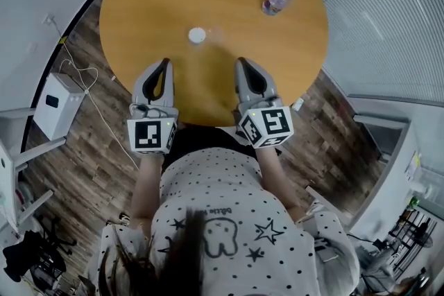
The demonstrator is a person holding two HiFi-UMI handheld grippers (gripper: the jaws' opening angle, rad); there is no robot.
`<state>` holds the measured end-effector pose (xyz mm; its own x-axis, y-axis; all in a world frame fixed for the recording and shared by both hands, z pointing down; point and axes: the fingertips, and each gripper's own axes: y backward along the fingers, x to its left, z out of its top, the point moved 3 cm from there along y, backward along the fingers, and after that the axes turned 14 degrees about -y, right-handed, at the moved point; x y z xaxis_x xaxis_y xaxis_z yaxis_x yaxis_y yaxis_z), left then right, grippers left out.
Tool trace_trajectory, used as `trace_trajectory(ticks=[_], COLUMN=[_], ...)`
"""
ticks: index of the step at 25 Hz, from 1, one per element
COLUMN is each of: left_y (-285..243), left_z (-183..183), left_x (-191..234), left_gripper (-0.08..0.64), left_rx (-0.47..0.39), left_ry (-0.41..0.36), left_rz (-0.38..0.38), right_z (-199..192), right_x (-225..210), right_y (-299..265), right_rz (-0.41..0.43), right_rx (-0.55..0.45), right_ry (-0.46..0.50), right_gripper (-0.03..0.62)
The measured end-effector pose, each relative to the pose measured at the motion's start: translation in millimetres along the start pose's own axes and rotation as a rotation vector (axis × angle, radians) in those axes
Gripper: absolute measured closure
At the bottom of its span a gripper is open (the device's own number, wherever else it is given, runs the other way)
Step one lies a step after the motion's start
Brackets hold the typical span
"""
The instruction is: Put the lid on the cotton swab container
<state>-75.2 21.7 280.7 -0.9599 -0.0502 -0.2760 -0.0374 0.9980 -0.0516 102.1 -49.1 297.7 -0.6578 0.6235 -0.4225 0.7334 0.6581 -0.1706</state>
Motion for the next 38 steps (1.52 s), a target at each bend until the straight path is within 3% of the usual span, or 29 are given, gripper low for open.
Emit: trace_trajectory(ticks=[8,15,23,29,38], left_y=[-7,-18,-26,-39,-59], left_z=[6,11,10,0,-16], left_x=[-1,1,10,18,22], left_gripper=[0.549,0.549,0.549,0.549,0.549], left_rx=[0.000,-0.007,-0.016,-0.001,0.003], left_ry=[-0.010,-0.018,-0.010,0.005,0.004], left_rz=[0.013,0.009,-0.049,-0.116,-0.201], right_z=[2,17,22,18,13], right_x=[-10,-4,0,8,0], right_y=[-4,-5,-19,-35,-43], right_rz=[0.007,0.100,0.097,0.126,0.031], right_rx=[0.007,-0.081,-0.096,-0.040,-0.045], right_ry=[-0.015,-0.097,-0.162,-0.112,-0.097], right_gripper=[0.589,0.589,0.589,0.588,0.589])
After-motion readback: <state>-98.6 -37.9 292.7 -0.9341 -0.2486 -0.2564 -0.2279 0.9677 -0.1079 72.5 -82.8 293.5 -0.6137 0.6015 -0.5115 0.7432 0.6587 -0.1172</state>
